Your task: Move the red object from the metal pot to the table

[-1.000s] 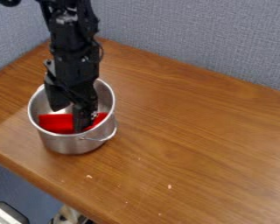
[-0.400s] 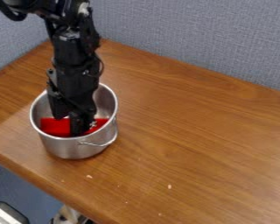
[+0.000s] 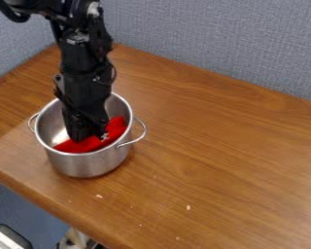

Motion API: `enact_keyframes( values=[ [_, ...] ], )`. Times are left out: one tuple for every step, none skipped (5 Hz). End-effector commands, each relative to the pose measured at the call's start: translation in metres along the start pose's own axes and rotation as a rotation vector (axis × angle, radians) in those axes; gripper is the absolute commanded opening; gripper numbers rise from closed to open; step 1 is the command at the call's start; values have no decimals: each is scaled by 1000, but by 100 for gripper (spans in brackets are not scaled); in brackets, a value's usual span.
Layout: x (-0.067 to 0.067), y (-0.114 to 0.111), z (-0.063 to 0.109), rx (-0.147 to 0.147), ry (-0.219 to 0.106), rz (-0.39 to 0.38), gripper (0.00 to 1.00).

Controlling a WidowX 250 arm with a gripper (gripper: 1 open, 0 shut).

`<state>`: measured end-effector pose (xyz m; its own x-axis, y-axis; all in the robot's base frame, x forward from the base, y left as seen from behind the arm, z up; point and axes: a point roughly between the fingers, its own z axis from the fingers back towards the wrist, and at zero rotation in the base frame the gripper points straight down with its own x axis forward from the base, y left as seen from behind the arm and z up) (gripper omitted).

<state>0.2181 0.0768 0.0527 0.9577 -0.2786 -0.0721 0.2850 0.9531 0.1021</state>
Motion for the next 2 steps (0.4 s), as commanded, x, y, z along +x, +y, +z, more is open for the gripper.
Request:
enact_keyframes(
  values=[
    [-3, 2, 2, -1, 4, 26, 0],
    [-3, 5, 6, 2, -5, 45, 0]
  ],
)
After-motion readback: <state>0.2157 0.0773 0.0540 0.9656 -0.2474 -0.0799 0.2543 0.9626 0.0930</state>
